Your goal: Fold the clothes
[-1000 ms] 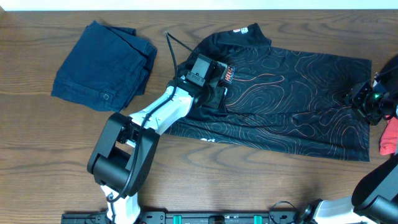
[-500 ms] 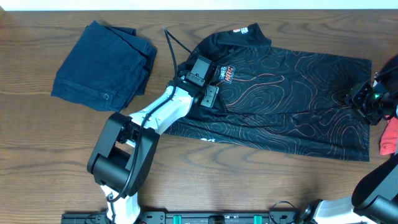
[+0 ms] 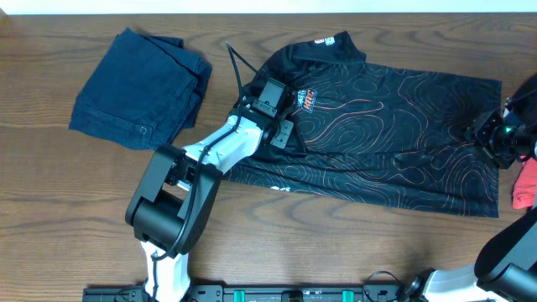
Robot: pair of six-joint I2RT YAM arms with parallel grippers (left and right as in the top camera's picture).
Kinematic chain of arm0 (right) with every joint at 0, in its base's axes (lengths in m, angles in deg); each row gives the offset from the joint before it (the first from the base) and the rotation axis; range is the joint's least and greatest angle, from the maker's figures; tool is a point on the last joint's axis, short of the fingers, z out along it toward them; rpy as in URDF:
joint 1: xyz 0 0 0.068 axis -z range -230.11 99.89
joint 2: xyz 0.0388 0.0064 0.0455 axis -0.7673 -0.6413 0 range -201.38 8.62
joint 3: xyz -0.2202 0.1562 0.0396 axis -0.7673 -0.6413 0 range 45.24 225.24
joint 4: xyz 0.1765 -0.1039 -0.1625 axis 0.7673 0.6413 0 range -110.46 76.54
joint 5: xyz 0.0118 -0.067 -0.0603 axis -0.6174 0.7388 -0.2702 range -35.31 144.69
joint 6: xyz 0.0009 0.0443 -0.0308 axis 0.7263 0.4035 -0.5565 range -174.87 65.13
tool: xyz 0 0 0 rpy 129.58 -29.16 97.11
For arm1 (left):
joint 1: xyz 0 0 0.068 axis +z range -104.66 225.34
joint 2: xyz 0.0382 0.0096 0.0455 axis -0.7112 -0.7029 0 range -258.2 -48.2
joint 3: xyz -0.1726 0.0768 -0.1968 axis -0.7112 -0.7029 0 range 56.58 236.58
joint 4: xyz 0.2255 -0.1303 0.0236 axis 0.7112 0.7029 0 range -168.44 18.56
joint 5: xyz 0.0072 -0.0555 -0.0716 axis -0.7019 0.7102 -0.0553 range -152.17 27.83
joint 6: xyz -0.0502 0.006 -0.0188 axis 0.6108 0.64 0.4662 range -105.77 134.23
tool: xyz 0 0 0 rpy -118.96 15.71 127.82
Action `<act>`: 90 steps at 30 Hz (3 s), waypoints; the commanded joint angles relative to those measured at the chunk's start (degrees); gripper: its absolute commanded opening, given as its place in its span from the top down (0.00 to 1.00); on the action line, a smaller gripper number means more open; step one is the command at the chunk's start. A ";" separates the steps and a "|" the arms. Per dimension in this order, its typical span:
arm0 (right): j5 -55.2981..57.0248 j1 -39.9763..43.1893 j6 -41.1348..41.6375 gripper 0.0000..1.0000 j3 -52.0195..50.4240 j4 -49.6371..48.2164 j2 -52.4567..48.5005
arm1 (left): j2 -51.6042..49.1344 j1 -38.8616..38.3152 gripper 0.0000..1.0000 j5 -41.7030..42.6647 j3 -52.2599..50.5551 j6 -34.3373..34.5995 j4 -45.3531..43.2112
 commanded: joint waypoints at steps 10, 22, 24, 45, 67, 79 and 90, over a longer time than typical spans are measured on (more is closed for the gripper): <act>0.00 -0.24 -0.59 0.46 0.52 -0.13 0.74 | 5.44 0.13 0.94 10.25 2.89 0.15 -3.67; -0.02 -0.24 -0.59 0.46 -1.77 -1.49 0.74 | 3.91 -3.02 0.93 13.18 2.89 2.27 -12.09; -0.02 -0.24 -0.59 0.46 -2.75 -2.10 0.74 | 3.26 -3.72 0.93 13.16 2.89 2.25 -12.44; 3.10 0.02 -0.59 0.44 -4.28 -2.75 0.74 | 2.84 2.80 0.16 3.65 2.89 2.21 5.95; 2.99 -1.18 -0.59 0.41 -4.28 -2.27 0.74 | -2.32 9.01 0.92 0.52 2.47 -4.66 6.58; 6.97 -1.18 0.66 0.40 -4.70 -2.01 0.74 | 1.20 11.98 0.50 -0.13 2.47 -2.93 9.33; 27.17 0.46 13.49 0.36 -13.40 1.60 0.52 | 2.36 11.82 0.26 0.79 2.47 -2.67 15.17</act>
